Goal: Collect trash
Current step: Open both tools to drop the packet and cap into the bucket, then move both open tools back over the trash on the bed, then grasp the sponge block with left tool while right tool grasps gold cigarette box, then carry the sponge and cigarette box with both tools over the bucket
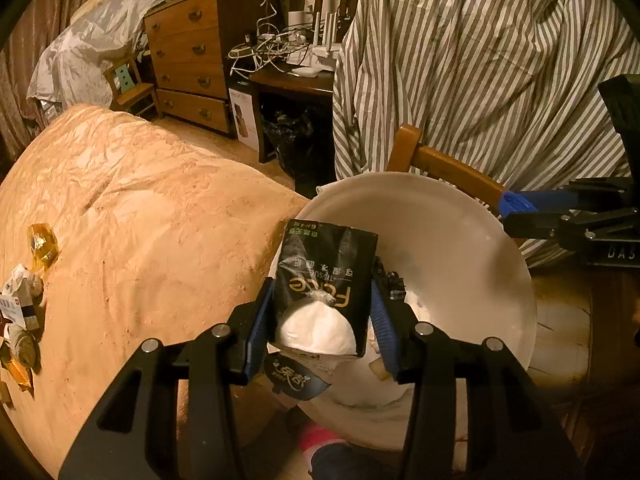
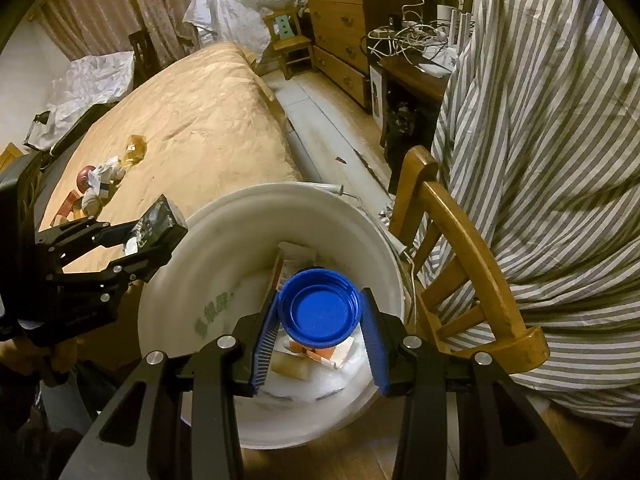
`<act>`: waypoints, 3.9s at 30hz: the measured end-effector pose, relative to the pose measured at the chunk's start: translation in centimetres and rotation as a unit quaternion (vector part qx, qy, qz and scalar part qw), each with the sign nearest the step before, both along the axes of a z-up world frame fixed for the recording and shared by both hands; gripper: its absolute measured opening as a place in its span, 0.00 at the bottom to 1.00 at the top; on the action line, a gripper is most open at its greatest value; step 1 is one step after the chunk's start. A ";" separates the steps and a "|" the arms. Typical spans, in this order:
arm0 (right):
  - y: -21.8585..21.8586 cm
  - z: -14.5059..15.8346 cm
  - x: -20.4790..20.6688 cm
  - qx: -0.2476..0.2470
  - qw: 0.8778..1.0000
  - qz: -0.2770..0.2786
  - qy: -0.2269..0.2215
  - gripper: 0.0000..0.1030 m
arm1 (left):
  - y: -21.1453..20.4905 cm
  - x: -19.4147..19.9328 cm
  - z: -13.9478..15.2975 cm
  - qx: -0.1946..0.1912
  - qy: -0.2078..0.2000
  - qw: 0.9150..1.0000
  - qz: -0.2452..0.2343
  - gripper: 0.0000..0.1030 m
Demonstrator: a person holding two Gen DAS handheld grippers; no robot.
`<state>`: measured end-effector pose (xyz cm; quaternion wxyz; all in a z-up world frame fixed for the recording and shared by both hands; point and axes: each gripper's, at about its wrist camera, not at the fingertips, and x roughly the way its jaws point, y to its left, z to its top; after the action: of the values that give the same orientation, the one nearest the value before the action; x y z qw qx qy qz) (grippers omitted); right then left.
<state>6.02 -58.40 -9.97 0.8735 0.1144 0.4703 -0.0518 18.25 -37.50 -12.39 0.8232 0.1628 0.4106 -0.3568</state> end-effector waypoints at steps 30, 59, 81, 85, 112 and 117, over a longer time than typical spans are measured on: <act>15.7 4.3 1.6 0.000 0.980 0.125 -0.157 0.67 | 14.9 1.4 -0.2 -0.020 -0.023 0.990 0.137 0.65; 56.8 -5.5 29.7 0.021 0.929 0.365 -0.060 0.61 | 52.7 12.8 -5.2 -0.039 -0.048 0.898 0.435 0.74; 60.7 -7.8 33.1 -0.030 0.924 0.381 -0.027 0.18 | 52.6 14.1 -5.9 -0.049 -0.044 0.912 0.404 0.42; 59.4 -7.6 29.7 -0.014 0.915 0.403 0.003 0.19 | 51.7 11.3 -5.9 -0.040 -0.028 0.930 0.363 0.42; 59.8 -10.0 30.7 -0.038 0.917 0.396 0.037 0.46 | 50.2 11.4 -8.0 -0.023 -0.024 0.924 0.381 0.44; 58.3 -9.7 29.2 -0.010 0.930 0.367 0.003 0.44 | 49.8 10.0 -7.2 -0.033 -0.038 0.917 0.395 0.42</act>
<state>35.22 -0.09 -19.66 0.8312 -0.0755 0.4816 0.2675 28.28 12.28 -19.58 0.9169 -0.0270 0.3981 -0.0093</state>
